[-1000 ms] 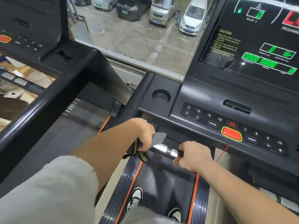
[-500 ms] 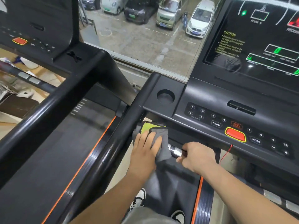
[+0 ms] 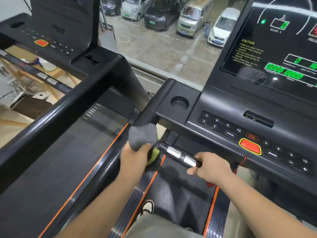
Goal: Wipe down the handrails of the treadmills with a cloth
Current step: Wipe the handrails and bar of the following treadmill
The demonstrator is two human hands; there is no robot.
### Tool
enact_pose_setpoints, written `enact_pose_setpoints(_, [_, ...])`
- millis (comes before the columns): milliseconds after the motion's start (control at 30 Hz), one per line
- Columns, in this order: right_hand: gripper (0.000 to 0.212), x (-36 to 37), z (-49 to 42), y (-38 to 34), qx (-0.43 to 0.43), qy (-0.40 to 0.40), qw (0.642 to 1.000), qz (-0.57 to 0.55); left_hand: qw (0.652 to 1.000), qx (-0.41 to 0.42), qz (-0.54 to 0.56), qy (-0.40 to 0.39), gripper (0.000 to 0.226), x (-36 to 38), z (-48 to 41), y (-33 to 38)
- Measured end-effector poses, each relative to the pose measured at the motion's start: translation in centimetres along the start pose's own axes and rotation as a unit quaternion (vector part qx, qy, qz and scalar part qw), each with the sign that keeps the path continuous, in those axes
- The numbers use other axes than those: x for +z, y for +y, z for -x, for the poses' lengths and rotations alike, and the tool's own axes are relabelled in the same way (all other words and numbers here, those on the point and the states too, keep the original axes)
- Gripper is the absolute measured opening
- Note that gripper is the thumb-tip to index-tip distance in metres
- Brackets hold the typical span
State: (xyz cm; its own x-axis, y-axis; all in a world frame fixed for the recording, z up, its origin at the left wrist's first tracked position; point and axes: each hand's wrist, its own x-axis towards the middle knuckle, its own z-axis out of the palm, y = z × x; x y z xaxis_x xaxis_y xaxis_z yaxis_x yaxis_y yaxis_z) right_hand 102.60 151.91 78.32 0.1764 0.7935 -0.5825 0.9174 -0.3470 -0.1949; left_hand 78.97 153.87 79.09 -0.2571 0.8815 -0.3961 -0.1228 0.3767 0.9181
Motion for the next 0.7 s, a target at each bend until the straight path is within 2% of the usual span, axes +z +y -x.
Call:
enact_pose_setpoints(67, [0.069,-0.4,0.5,0.9,0.012,-0.016,0.999,-0.026,0.988,0.135,-0.077,0.020,0.006,0.1,-1.1,1.6])
enact_pose_setpoints(100, [0.062,-0.6,0.7,1.4,0.014,-0.010,1.000,0.020,0.965,0.205,-0.162,0.017,0.008,0.2,-2.0,1.7])
enact_pose_setpoints(167, [0.036,-0.8,1.3,2.3,0.025,0.015,0.993,0.115,0.884,0.301,-0.357,-0.039,0.018,0.8,-4.1,-0.1])
enact_pose_setpoints(233, [0.029,-0.6,1.6,3.0,0.027,0.029,0.990,0.138,0.771,0.332,-0.529,-0.124,0.039,2.2,-5.4,-3.1])
enact_pose_setpoints(267, [0.027,-0.3,1.7,3.2,0.027,0.037,0.989,0.138,0.730,0.339,-0.575,-0.147,0.045,3.3,-5.2,-3.9])
enact_pose_setpoints(300, [0.026,-0.2,1.8,3.3,0.023,0.046,0.989,0.138,0.711,0.345,-0.594,-0.149,0.046,4.1,-5.1,-4.6])
enact_pose_setpoints(367, [0.028,0.2,2.0,3.5,0.019,0.052,0.990,0.129,0.715,0.357,-0.591,-0.111,0.045,5.5,-4.5,-5.3])
enact_pose_setpoints(433, [0.033,0.3,2.0,3.6,0.024,0.056,0.992,0.108,0.714,0.382,-0.576,-0.113,0.041,6.5,-3.1,-6.0])
enact_pose_setpoints(500, [0.034,0.3,1.9,3.7,0.027,0.058,0.993,0.095,0.725,0.416,-0.524,-0.162,0.040,8.0,-0.6,-7.6])
enact_pose_setpoints(567, [0.020,0.1,1.9,3.9,0.036,0.049,0.995,0.083,0.718,0.460,-0.473,-0.224,0.042,9.9,2.4,-9.1])
enact_pose_setpoints(633, [0.013,-0.2,1.9,4.1,0.041,0.035,0.995,0.079,0.696,0.481,-0.446,-0.293,0.048,10.2,3.0,-9.6])
enact_pose_setpoints(700, [0.021,-0.3,2.1,4.1,0.049,0.035,0.995,0.075,0.633,0.500,-0.481,-0.343,0.064,8.1,0.3,-8.6])
